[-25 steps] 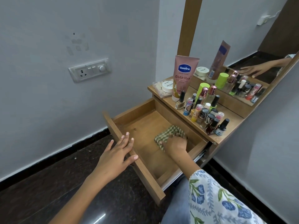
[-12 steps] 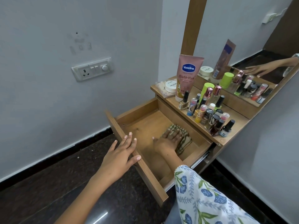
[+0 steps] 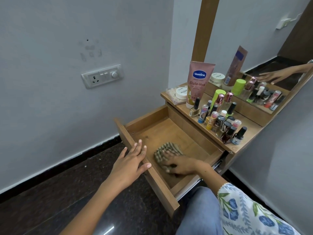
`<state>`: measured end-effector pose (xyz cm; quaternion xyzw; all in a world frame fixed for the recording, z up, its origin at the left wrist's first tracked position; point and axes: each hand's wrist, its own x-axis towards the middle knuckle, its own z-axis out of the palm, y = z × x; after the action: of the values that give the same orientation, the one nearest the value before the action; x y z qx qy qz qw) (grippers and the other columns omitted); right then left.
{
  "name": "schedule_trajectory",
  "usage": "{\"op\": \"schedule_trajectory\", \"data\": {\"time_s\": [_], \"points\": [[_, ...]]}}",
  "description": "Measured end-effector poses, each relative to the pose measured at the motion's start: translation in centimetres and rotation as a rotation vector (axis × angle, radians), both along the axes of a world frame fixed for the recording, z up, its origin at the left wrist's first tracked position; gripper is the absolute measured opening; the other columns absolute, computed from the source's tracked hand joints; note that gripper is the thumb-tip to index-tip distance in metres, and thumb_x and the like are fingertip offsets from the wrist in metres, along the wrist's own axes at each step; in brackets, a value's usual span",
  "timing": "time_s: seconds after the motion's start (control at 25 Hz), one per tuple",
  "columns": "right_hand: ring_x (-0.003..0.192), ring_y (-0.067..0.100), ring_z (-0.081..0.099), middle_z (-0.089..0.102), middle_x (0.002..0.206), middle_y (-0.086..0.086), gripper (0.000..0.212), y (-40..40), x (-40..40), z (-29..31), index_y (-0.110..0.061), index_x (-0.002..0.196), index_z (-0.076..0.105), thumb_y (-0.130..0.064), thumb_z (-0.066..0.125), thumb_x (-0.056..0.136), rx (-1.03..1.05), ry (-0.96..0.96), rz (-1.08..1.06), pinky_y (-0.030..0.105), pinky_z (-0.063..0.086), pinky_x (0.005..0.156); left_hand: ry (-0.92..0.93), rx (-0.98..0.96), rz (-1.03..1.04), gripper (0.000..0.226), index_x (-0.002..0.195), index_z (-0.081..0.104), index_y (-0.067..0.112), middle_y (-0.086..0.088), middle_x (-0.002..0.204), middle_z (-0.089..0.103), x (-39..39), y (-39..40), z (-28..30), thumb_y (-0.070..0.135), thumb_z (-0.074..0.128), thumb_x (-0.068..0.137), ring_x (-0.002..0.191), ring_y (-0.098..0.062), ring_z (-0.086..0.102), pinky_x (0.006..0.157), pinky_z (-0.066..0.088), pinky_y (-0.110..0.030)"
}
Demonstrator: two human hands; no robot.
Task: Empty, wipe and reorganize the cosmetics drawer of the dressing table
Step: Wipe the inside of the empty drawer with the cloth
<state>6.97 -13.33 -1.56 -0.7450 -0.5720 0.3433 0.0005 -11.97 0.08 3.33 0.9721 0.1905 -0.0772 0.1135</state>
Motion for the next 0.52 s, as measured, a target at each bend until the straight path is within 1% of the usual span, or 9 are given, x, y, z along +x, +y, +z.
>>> {"op": "schedule_trajectory", "data": {"time_s": [0.08, 0.16, 0.2, 0.28, 0.36, 0.44, 0.52], "points": [[0.148, 0.021, -0.004, -0.01, 0.16, 0.0, 0.059, -0.1, -0.3, -0.2, -0.024, 0.151, 0.019, -0.02, 0.046, 0.099, 0.033, 0.035, -0.055, 0.042, 0.003, 0.121, -0.006, -0.004, -0.003, 0.067, 0.151, 0.001, 0.023, 0.003, 0.149, -0.025, 0.0, 0.1, 0.0, 0.052, 0.028, 0.097, 0.144, -0.011, -0.014, 0.117, -0.007, -0.036], [0.147, 0.022, -0.011, -0.018, 0.159, 0.004, 0.073, 0.3, -0.3, -0.6, -0.02, 0.153, 0.004, -0.012, 0.05, 0.097, 0.027, -0.043, -0.161, 0.038, 0.002, 0.121, -0.01, -0.001, -0.004, 0.067, 0.151, 0.001, 0.023, 0.004, 0.148, -0.026, 0.0, 0.2, -0.3, 0.053, 0.028, 0.097, 0.143, -0.011, -0.015, 0.117, -0.007, -0.036], [0.146, 0.023, -0.015, -0.021, 0.158, 0.006, 0.077, 0.9, -0.2, -0.6, -0.019, 0.152, 0.0, -0.012, 0.052, 0.096, 0.016, -0.072, -0.175, 0.036, 0.0, 0.121, -0.013, 0.004, -0.005, 0.067, 0.151, 0.001, 0.023, 0.003, 0.15, -0.025, 0.1, 0.3, -0.4, 0.053, 0.028, 0.097, 0.143, -0.011, -0.015, 0.117, -0.007, -0.035], [0.146, 0.023, -0.018, -0.021, 0.158, 0.008, 0.078, 2.3, -0.2, -0.6, -0.018, 0.152, -0.002, -0.01, 0.052, 0.095, 0.007, -0.079, -0.145, 0.036, -0.002, 0.118, -0.011, 0.009, -0.01, 0.067, 0.151, 0.0, 0.023, 0.002, 0.152, -0.024, 0.1, 0.4, -0.6, 0.052, 0.028, 0.097, 0.143, -0.011, -0.015, 0.117, -0.007, -0.035], [0.146, 0.023, -0.018, -0.02, 0.158, 0.008, 0.077, 4.2, -0.3, -0.4, -0.018, 0.152, -0.001, -0.006, 0.049, 0.095, 0.023, -0.089, -0.104, 0.038, -0.001, 0.119, -0.014, 0.006, -0.008, 0.067, 0.151, 0.0, 0.023, 0.002, 0.152, -0.023, 0.1, 0.4, -0.7, 0.052, 0.028, 0.097, 0.141, -0.009, -0.017, 0.117, -0.007, -0.035], [0.146, 0.023, -0.017, -0.019, 0.159, 0.008, 0.078, 5.9, -0.8, -0.2, -0.019, 0.153, 0.001, 0.001, 0.047, 0.093, 0.054, -0.105, -0.054, 0.041, 0.003, 0.121, -0.019, -0.002, -0.006, 0.067, 0.151, 0.001, 0.024, 0.002, 0.153, -0.023, 0.0, 0.4, -0.7, 0.052, 0.028, 0.097, 0.138, -0.007, -0.02, 0.117, -0.007, -0.035], [0.147, 0.023, -0.015, -0.016, 0.159, 0.007, 0.079, 6.6, -1.5, -0.2, -0.021, 0.153, 0.004, 0.002, 0.048, 0.092, 0.057, -0.125, 0.019, 0.042, 0.007, 0.121, -0.02, -0.007, -0.006, 0.066, 0.151, 0.002, 0.025, 0.003, 0.154, -0.022, -0.2, 0.4, -0.8, 0.052, 0.029, 0.097, 0.136, -0.005, -0.021, 0.116, -0.008, -0.036]]}}
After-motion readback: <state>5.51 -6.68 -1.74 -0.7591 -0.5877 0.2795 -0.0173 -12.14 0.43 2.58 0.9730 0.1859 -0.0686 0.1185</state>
